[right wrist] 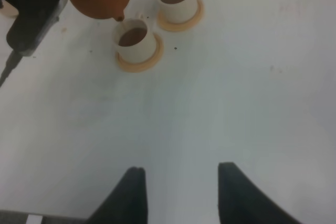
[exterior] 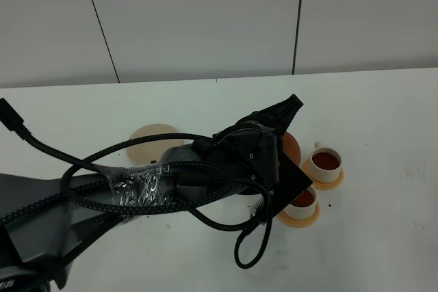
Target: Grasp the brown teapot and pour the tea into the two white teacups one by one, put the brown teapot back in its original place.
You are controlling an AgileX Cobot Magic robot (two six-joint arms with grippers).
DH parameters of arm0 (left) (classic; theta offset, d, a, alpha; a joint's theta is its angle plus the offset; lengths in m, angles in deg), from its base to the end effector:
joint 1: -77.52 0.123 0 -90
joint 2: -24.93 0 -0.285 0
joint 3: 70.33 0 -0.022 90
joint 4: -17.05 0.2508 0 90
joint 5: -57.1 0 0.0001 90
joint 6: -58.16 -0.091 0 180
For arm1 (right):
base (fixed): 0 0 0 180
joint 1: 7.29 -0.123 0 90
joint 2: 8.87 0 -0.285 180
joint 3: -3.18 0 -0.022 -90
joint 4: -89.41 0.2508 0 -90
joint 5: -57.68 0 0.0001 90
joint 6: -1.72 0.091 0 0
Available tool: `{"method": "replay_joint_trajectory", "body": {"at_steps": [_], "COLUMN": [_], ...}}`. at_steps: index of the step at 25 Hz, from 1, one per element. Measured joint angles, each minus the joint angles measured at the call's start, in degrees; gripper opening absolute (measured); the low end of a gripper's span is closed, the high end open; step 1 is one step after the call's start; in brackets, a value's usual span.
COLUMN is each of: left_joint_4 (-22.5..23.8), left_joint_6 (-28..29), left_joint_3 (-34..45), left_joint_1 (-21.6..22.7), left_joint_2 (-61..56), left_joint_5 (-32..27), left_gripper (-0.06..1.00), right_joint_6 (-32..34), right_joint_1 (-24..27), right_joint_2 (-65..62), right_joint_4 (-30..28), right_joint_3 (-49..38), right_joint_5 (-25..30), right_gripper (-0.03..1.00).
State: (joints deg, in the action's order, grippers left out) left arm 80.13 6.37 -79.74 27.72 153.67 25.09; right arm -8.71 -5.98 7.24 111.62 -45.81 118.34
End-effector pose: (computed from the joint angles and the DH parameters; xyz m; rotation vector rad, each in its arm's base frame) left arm 0.3326 -0.3268 0.1848 2.4211 0.6752 1.0654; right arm 0.0164 0.0296 0.2797 -0.1523 2.1400 0.3579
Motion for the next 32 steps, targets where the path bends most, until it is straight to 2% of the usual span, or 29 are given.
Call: {"method": "replay_joint_trajectory", "body": {"at_steps": [11,26,32], "left_joint_4": [-0.11,-0.15,-3.1], "left_joint_6": [-0.27,8.73,9.6], "left_joint_3": [0.0,0.0,0.0], "left_joint_1": [0.0,0.0,0.0], "left_joint_2": [0.0,0.0,-0.11], "left_joint_5": [0.14,0.09,0.08], "left_gripper": [0.17,0.17,0.17], "right_joint_6": [0.0,0.0,0.0], "right_joint_1": [0.0,0.0,0.0], "right_joint_2": [0.0,0.0,0.0], "right_joint_4": [0.0,0.0,0.0], "right_joint_3": [0.0,0.0,0.0], "right_joint_5": [0.0,0.0,0.0], "right_gripper": [0.31,0.31,0.31]}}
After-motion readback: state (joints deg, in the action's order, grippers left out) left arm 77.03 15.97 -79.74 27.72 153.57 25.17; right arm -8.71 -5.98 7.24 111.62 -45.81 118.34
